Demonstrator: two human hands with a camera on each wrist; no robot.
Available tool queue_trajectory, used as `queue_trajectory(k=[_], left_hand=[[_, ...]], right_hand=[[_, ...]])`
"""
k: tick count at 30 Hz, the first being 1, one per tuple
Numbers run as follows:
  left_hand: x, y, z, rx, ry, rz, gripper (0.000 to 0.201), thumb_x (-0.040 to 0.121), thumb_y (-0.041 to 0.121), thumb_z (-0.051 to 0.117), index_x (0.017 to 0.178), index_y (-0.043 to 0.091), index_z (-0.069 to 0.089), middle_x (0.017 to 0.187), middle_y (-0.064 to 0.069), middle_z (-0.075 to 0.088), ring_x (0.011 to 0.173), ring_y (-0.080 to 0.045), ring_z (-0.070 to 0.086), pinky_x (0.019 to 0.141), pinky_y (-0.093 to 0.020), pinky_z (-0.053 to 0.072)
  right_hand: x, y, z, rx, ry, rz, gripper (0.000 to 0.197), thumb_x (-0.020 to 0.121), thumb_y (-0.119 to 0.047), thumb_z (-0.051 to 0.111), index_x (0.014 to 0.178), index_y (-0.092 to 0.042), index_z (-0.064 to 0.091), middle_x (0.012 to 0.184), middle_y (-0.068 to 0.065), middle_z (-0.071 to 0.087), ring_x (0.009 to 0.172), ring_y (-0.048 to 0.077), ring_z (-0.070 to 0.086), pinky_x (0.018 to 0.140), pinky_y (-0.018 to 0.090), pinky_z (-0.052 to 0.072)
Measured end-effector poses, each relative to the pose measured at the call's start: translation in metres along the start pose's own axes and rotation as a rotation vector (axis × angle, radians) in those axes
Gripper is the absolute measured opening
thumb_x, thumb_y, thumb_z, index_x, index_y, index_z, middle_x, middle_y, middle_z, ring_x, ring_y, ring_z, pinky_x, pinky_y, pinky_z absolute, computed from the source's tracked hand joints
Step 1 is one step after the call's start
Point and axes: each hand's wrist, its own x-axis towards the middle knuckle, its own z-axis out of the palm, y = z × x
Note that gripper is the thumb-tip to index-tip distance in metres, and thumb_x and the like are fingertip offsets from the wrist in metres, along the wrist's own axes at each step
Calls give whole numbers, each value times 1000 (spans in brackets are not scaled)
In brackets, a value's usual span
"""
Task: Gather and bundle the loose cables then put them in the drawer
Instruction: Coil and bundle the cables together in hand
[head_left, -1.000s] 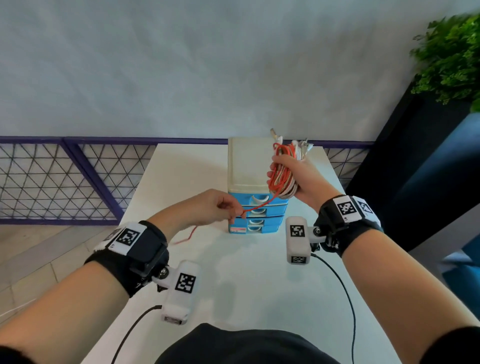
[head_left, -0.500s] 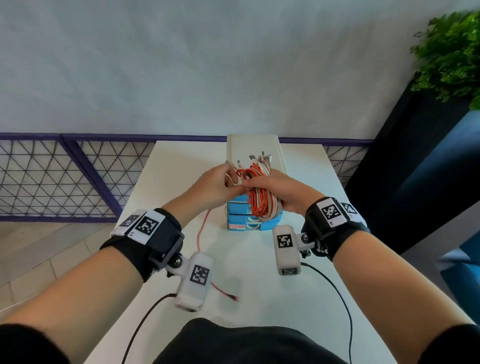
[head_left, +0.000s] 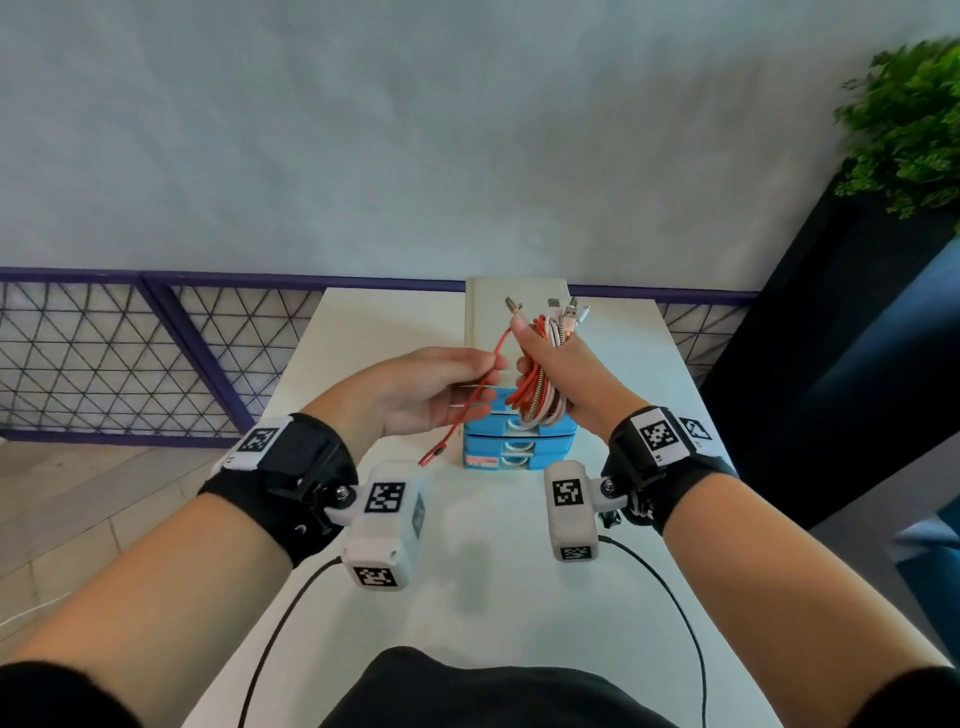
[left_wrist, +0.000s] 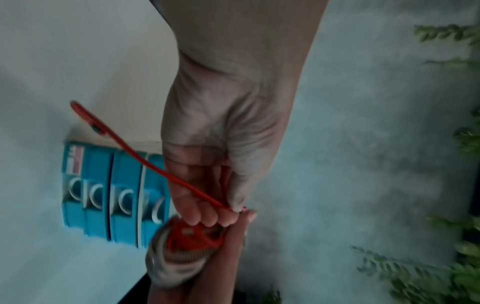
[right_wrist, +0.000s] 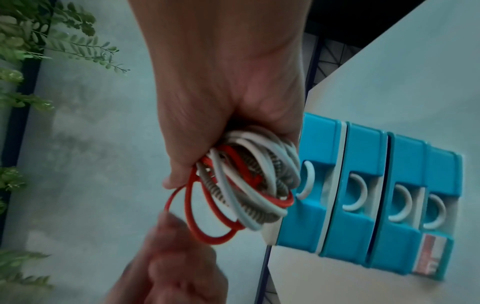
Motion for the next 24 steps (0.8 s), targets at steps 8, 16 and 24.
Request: queue_trajectory(k=[8,16,24], left_hand=[[6,4,29,30,-32,-20,13,90,16,59,81,10,66,63,1,68,52,-5,63,55,-18,58],[-9,-24,-3,261,-289,-240,37,100,40,32,70,24,46,55,8,23,44,-7,20,43,-17,26],[-4,-16,-18,1087,6,-36,23,95,27,49,81,24,66,69,10,54,60,-7,42,56,-18,32]], right_hand=[[-9,-12,7,133,-152,47,23,84,-21,69,66,-17,56,57,4,52,50,18,53,51,27,49],[4,-16,-21,203,236,-14,12,85,2,52,76,-6,52,64,9,56,55,20,61,70,44,56],[-2,-24,-29,182,73,30,2,93,-5,54,94,-4,55,76,12,65,68,24,67,74,43,57]])
